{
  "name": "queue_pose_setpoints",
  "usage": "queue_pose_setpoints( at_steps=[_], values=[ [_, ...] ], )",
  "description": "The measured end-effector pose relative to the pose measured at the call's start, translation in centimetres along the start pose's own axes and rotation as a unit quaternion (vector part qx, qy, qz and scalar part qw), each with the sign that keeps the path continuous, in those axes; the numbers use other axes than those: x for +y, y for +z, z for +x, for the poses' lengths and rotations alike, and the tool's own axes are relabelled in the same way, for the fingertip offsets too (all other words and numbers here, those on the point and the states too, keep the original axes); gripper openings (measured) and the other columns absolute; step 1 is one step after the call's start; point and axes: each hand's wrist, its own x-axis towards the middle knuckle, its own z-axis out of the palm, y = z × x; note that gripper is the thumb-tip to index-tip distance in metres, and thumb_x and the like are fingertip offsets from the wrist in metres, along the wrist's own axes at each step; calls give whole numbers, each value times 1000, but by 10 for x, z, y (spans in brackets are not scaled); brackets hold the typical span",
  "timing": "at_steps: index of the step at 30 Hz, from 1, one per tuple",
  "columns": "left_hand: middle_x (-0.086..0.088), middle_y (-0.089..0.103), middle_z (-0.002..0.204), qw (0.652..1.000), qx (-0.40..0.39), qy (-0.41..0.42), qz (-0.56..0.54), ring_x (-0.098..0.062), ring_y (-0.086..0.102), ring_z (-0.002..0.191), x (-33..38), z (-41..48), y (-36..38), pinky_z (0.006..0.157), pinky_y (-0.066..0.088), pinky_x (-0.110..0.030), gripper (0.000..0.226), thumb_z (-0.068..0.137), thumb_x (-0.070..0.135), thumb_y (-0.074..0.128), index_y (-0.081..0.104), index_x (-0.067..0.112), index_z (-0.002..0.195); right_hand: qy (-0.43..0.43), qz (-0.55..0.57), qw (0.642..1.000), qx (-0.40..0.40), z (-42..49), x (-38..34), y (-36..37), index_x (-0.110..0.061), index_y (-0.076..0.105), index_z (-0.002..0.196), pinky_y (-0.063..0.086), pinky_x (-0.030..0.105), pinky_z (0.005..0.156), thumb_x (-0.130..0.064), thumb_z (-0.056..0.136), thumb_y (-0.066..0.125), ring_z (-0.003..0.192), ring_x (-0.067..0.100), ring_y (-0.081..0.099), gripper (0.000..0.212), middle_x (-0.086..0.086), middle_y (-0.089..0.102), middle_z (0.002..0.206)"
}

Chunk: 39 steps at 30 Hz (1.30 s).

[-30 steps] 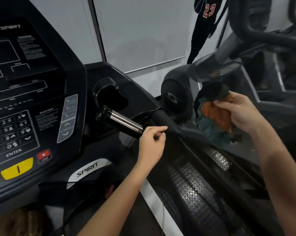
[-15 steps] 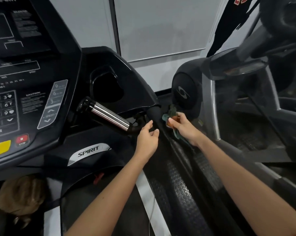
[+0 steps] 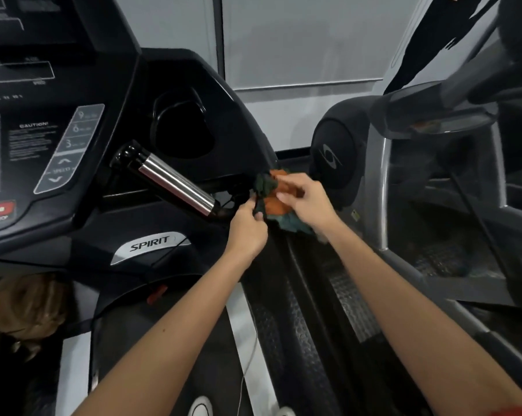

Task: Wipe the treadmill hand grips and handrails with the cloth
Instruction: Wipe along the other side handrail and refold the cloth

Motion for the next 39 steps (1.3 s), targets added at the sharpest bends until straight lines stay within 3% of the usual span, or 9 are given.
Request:
queue_pose_setpoints(
  at_steps=[6,10,14,18,22,25,30,36,39],
  values=[
    [-5,42,141,998,-51,23,8,-19,44,127,1,13,-2,108,36,-32,58,90,6,53,34,18,144,32,19,997,-69,-22,13,-13,-8,57,122,36,2,89,-10,87,62,103,5,49,36,2,46,116],
    [-3,30,149,999,-46,6,-27,-20,34,136,1,14,1,112,33,-39,64,90,8,57,27,18,146,37,49,995,-78,-59,26,-36,-20,63,99,44,18,87,6,82,62,92,9,57,31,10,55,100],
    [-1,29,147,999,-36,17,-23,-19,33,136,0,14,1,111,32,-31,64,91,6,57,27,17,146,-4,-41,998,-52,-49,20,-27,-3,65,98,42,9,85,22,74,53,90,8,57,36,5,55,96],
    [-5,43,138,999,-25,42,11,-23,46,125,0,13,1,104,40,-32,52,89,11,59,42,15,138,-18,-61,998,-24,2,6,0,3,58,111,33,-3,81,5,89,49,95,9,48,24,2,45,104],
    [-4,42,138,998,-18,50,24,-12,41,125,0,14,0,96,32,-13,48,90,13,59,45,13,136,-16,-62,998,-19,10,7,6,1,57,114,33,-2,81,2,92,45,97,7,47,25,-1,43,106],
    [-2,37,143,998,-34,44,8,-14,37,132,2,13,-1,106,32,-22,59,89,9,59,35,15,143,-24,-61,997,-41,-13,7,-7,-1,59,105,36,1,81,12,86,46,89,2,50,27,-1,46,101],
    [0,29,148,997,-53,17,-44,-20,41,132,2,12,-2,106,41,-37,67,88,-6,55,28,16,146,-28,-94,994,-51,-54,14,-21,3,59,93,40,16,80,22,72,45,90,12,51,32,6,51,96],
    [-8,52,128,998,-26,61,-7,-14,53,111,5,10,-3,98,45,-28,46,84,-4,57,52,14,126,-63,-174,982,-38,-4,13,7,-6,57,121,42,37,96,6,88,36,104,31,49,41,6,46,122],
    [-7,52,129,997,-32,63,-5,-13,53,111,3,10,-2,97,46,-25,45,88,6,59,49,14,131,-19,-101,995,10,10,12,13,1,56,118,39,20,93,6,90,39,106,25,51,32,12,48,120]
  ],
)
